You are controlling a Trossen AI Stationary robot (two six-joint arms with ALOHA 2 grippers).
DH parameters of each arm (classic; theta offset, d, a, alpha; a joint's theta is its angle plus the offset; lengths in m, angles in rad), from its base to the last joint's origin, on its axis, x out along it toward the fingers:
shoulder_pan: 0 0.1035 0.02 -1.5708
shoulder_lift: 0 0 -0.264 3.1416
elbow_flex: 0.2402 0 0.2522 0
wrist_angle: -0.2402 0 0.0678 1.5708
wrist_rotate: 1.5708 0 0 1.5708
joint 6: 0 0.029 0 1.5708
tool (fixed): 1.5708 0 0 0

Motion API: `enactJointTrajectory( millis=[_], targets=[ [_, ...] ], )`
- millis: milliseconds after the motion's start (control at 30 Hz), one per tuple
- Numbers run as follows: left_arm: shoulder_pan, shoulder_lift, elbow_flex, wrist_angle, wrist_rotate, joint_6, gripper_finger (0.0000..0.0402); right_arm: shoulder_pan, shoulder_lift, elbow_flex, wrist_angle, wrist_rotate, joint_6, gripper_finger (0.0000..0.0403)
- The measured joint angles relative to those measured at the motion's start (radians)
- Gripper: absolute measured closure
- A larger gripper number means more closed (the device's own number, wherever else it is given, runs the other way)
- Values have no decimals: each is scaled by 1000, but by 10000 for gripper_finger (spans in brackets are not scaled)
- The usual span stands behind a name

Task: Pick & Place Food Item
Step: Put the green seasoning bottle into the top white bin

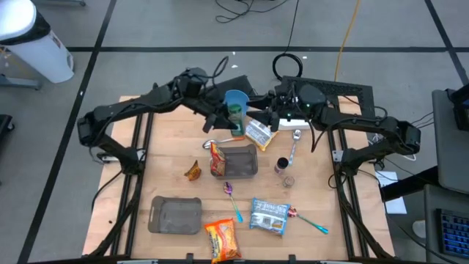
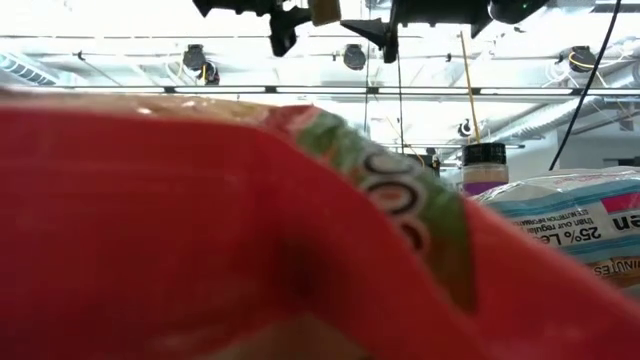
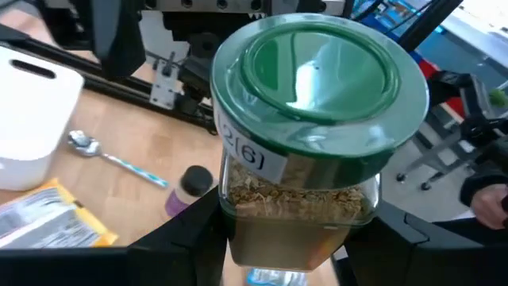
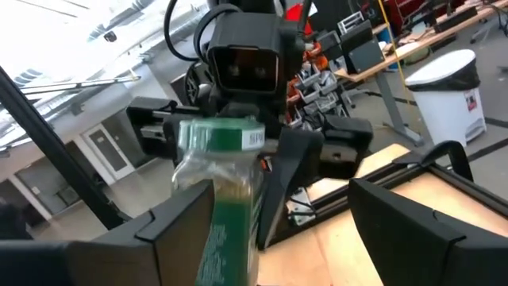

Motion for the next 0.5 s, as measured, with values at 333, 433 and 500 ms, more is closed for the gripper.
enactJointTrajectory(
  millis=[333, 433, 500],
  targets=[
    [-12, 93, 81, -55, -10, -7, 194, -2, 1, 0, 45, -4, 15, 124],
    [-13, 105, 79, -68, -15, -10, 194, -2, -1, 0, 61, -13, 18, 124],
    [-13, 102, 79, -68, -20, -14, 194, -2, 0, 0, 57, -26, 33, 124]
  ],
)
